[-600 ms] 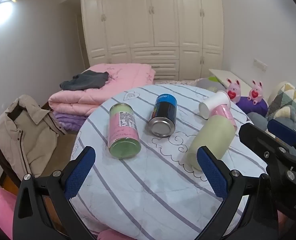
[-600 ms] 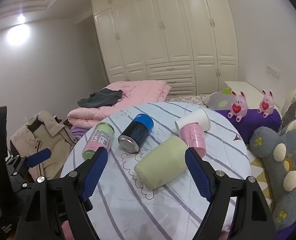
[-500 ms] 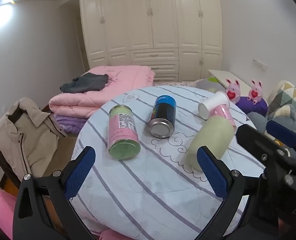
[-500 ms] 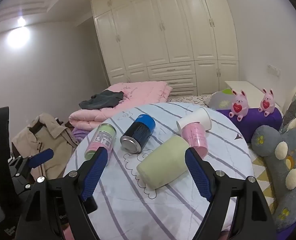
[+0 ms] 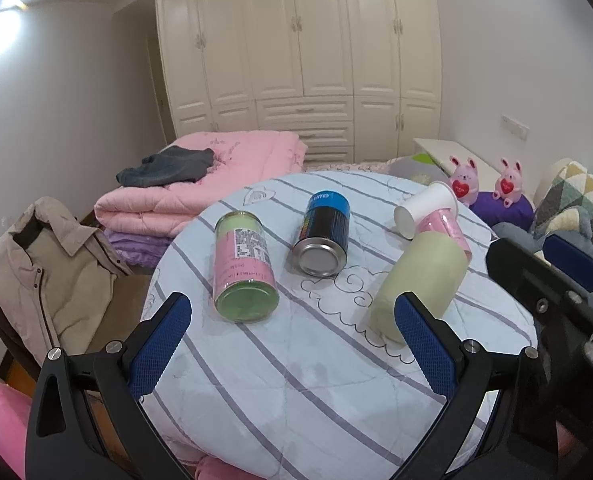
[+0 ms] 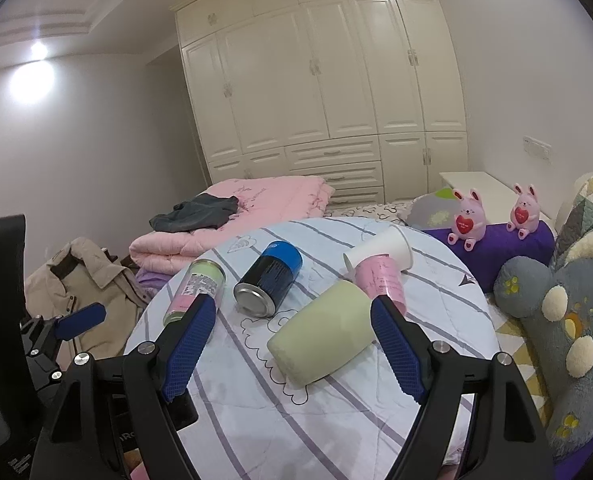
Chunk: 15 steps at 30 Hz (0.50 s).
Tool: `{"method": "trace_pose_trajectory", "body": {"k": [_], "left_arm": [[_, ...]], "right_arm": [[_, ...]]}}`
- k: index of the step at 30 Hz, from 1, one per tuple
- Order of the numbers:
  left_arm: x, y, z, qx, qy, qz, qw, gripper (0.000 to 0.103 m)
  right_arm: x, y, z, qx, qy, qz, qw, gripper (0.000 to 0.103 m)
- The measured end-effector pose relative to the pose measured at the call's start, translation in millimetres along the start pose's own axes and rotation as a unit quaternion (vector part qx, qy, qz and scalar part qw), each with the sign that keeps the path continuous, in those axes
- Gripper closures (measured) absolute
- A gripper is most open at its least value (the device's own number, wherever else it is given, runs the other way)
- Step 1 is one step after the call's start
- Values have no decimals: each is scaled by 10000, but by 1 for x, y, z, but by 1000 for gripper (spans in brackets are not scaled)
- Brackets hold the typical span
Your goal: Flip cup upright
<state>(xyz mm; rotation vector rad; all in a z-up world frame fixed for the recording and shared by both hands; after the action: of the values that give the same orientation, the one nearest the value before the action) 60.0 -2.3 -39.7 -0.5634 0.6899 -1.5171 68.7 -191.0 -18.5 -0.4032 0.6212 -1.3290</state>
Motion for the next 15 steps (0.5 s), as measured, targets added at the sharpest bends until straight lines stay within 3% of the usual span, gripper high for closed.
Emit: {"method": "trace_pose_trajectory", "body": {"k": [15], "left_arm": [[-1, 10, -1, -72, -131, -185, 9997, 0]], "right_arm": [[11, 3, -2, -89, 186, -92, 9997, 21]]}}
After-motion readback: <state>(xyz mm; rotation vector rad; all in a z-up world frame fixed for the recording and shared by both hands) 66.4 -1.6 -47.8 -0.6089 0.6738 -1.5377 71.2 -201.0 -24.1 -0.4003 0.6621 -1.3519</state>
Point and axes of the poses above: each gripper's, at about its wrist camera, not at the fingertips, and y roughly the way its jaws point, x to its right, z to its top, the point moved 7 cm from there along y, roughly the way its jaws point, and after that the axes turned 11 degrees about -x, right-handed, at the moved point
